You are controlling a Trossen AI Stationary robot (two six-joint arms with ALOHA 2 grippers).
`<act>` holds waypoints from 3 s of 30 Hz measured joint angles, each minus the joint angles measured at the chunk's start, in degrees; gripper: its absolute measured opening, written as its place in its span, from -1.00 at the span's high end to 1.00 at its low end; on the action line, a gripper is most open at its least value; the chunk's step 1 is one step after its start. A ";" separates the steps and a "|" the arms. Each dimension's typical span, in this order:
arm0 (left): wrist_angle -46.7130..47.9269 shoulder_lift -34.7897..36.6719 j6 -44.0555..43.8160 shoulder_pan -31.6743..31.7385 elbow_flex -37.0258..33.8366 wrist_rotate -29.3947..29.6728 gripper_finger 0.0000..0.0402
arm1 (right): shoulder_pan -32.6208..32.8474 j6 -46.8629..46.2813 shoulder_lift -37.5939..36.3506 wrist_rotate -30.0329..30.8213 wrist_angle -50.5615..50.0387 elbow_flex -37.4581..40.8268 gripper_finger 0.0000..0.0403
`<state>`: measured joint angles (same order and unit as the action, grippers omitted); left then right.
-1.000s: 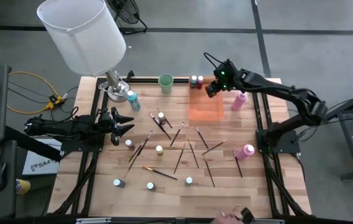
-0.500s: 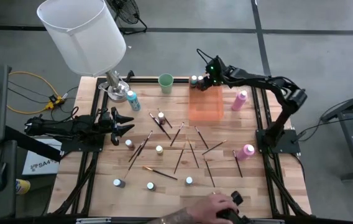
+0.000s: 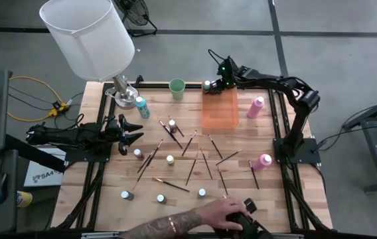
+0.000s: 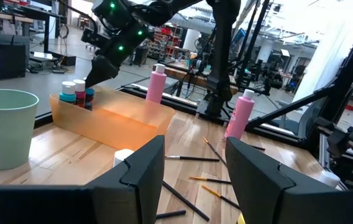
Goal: Pick & Place Paint Supplies
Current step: Put the blue paint bottle into the orange bin, then put the large pink paint bottle into the orange bin
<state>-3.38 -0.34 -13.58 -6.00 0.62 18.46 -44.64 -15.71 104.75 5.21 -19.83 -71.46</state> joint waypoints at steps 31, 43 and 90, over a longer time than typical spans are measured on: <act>0.01 -0.01 0.00 -0.02 -0.01 0.02 0.17 | 0.25 0.88 -6.60 -2.28 -9.74 0.04 -0.18; 0.00 0.00 0.00 0.00 0.00 0.02 0.17 | 1.02 -2.03 -19.82 -1.81 -27.27 0.09 -0.18; 0.00 -0.02 0.00 -0.02 0.00 0.02 0.17 | 0.31 -13.63 -38.07 5.77 -35.96 17.14 0.11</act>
<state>-3.38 -0.36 -13.58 -6.02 0.62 18.48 -44.34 -29.34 66.67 10.98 -55.79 -54.33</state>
